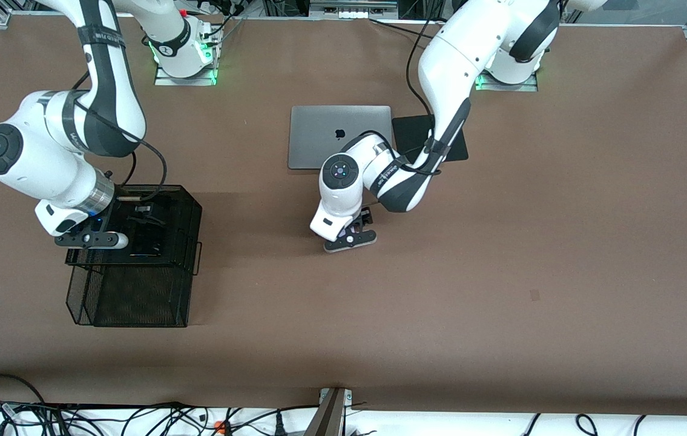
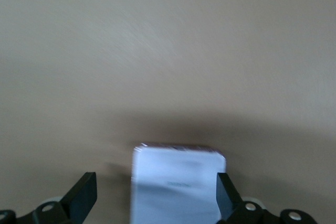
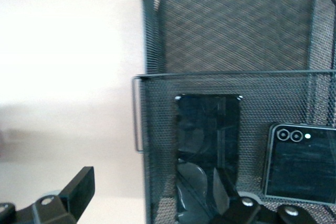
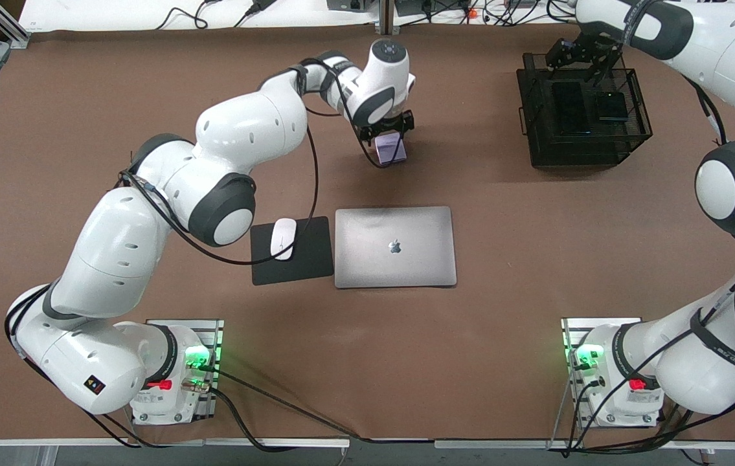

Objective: Place phones with both arms
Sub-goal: 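Take the white phone from the left gripper with the right gripper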

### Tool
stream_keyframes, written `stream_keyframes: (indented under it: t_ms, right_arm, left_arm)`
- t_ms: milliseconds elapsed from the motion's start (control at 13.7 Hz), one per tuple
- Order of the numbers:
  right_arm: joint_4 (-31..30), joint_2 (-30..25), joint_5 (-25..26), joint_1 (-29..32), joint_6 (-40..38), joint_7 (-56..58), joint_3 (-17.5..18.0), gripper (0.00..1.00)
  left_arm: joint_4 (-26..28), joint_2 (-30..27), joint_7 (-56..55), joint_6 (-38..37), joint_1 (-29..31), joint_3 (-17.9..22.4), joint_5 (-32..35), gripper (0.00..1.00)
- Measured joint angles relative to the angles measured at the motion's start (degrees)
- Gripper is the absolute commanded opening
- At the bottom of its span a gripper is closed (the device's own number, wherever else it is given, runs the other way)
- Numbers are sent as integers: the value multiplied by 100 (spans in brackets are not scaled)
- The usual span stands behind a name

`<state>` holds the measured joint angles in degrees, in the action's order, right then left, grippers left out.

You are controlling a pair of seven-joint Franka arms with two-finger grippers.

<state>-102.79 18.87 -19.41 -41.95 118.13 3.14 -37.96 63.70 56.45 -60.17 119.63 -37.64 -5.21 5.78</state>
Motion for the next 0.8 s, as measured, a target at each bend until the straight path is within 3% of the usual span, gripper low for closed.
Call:
stream_keyframes:
  t_ms: [219, 438, 657, 803]
  right_arm:
    - [562, 74, -4, -33, -434, -385, 311, 100]
    - [1285, 478, -7, -89, -574, -1534, 973, 100]
    - [2079, 1275, -2, -204, -349, -2744, 1784, 100]
    - [2517, 1947, -1, -518, -19, -3208, 1931, 100]
  left_arm:
    - [-7, -493, 155, -749, 524, 4, -20, 100]
    - [541, -1014, 718, -1046, 1135, 18, -29, 100]
    - [1294, -1679, 1867, -1389, 1923, 36, -37, 100]
    - [1486, -2104, 2716, -1923, 2436, 58, -37, 100]
